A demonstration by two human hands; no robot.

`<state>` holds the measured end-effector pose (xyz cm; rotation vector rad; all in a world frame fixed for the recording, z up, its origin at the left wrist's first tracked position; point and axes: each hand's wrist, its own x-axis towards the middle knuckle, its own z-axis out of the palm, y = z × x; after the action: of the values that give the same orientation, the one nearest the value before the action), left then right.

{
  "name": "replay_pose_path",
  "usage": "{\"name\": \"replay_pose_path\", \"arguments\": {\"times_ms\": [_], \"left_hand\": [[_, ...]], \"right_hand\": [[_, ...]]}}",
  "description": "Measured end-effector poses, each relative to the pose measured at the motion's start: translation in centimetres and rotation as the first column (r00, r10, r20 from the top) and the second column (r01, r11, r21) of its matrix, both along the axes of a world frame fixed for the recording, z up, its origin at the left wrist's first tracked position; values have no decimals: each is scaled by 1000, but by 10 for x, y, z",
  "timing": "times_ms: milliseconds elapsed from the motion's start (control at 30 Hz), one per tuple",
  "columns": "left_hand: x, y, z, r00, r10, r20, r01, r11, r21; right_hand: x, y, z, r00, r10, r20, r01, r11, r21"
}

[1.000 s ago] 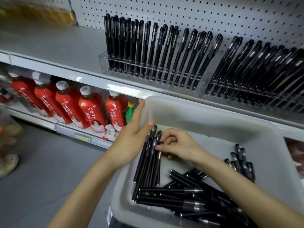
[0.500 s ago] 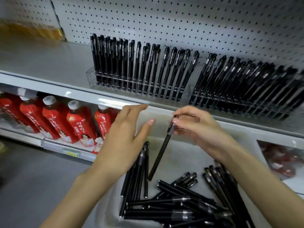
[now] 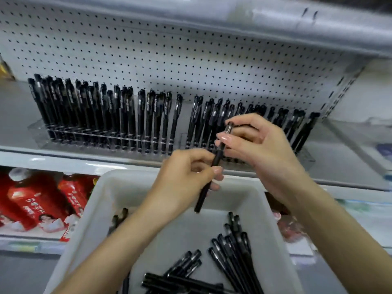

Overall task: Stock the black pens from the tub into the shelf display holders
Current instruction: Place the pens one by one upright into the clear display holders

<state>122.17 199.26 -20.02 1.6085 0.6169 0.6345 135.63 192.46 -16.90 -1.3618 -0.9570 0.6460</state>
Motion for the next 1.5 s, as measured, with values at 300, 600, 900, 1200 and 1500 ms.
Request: {"name": "replay_pose_path", "arguments": {"times_ms": [300, 600, 900, 1200, 1500], "left_hand": [[50, -9, -10, 971, 162, -174, -25, 798, 602], [58, -4, -46, 893, 293, -341, 163, 496, 853], [62, 3, -49, 875, 317, -365, 223, 405, 887], [62, 6, -47, 862, 311, -401, 274, 380, 883], [62, 7, -48, 868, 301, -395, 274, 372, 887]], "right_hand": [[76, -30, 33, 922, -321, 218, 275, 937, 217], [108, -26, 23, 781, -456, 427, 339, 883, 323], [114, -12, 16, 775, -427, 466, 335, 903, 270], [119, -6, -1, 788, -357, 501, 296, 934, 201], [122, -4, -13, 771, -321, 551, 291, 946, 143]]}}
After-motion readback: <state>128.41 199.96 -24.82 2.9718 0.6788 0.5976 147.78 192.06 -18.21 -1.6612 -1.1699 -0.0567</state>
